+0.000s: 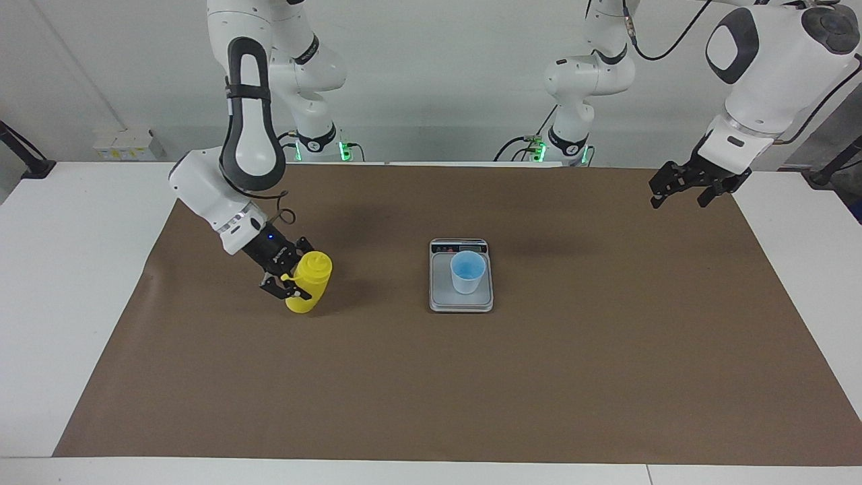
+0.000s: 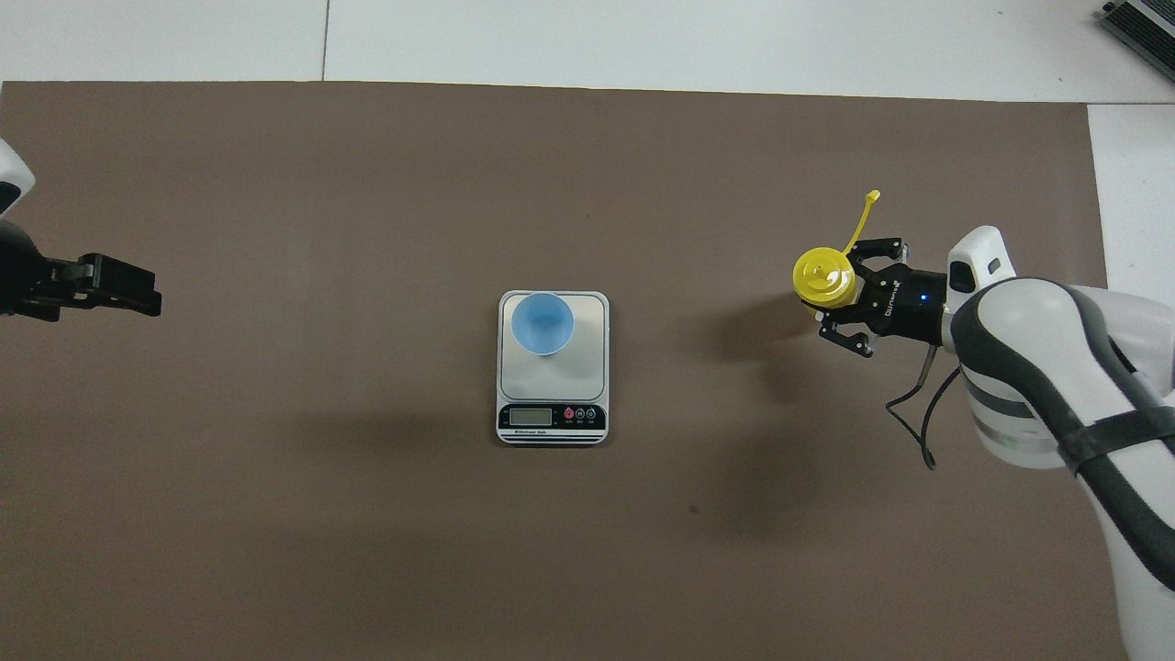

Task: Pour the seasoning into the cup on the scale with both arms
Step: 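Lower the yellow bottle onto the table and open the right gripper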

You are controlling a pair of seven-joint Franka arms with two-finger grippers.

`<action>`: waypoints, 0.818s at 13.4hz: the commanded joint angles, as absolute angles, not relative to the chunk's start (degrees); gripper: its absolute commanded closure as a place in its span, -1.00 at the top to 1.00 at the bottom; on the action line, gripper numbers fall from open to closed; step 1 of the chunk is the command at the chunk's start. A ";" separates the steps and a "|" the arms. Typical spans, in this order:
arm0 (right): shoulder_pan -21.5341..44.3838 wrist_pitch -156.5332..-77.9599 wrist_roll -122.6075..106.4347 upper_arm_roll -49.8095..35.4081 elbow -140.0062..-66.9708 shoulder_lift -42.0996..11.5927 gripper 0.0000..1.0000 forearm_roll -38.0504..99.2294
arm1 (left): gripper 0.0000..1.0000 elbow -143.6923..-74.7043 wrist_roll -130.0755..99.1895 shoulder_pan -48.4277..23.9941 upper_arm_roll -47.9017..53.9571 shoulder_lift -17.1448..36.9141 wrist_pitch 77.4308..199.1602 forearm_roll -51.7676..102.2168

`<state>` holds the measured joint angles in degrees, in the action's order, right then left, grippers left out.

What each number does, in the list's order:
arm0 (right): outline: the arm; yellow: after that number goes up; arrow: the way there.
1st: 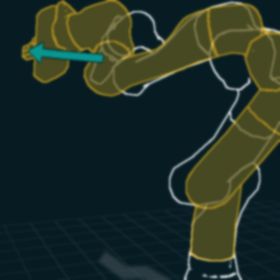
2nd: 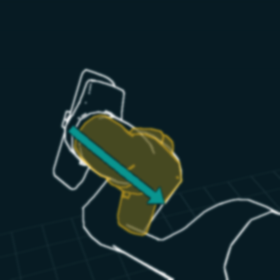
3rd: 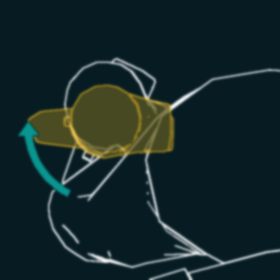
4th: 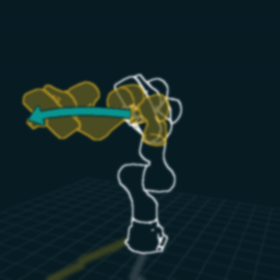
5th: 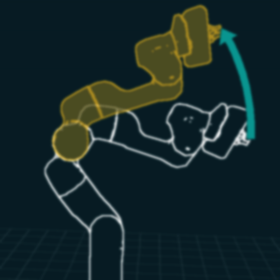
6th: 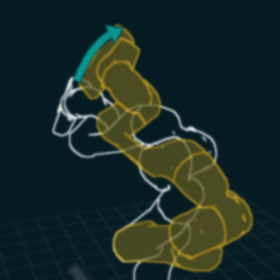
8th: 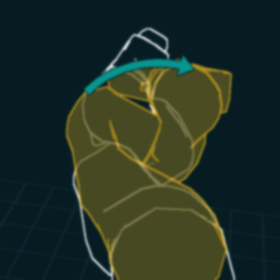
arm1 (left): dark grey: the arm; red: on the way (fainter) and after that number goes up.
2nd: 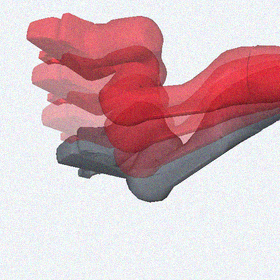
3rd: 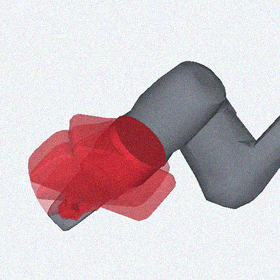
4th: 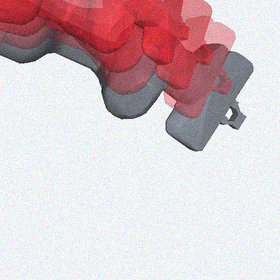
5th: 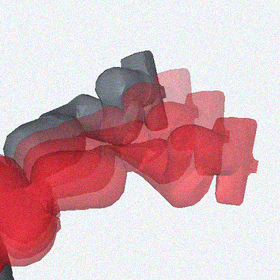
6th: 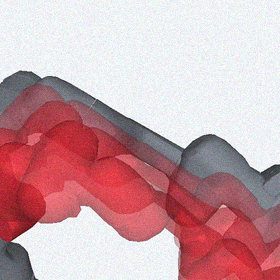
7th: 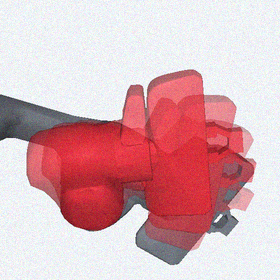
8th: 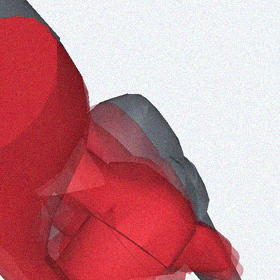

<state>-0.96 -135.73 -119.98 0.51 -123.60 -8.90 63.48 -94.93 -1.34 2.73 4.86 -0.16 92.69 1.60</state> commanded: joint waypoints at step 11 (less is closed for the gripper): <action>-9.32 -121.29 -135.09 -0.18 -123.84 -14.15 -0.08 77.96 | 1.00 -96.77 -0.88 3.34 5.10 -1.84 93.34 0.88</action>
<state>-8.03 -122.91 -133.77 0.52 -123.89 -14.83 76.04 -94.93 -1.34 2.73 4.86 -0.16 92.69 1.60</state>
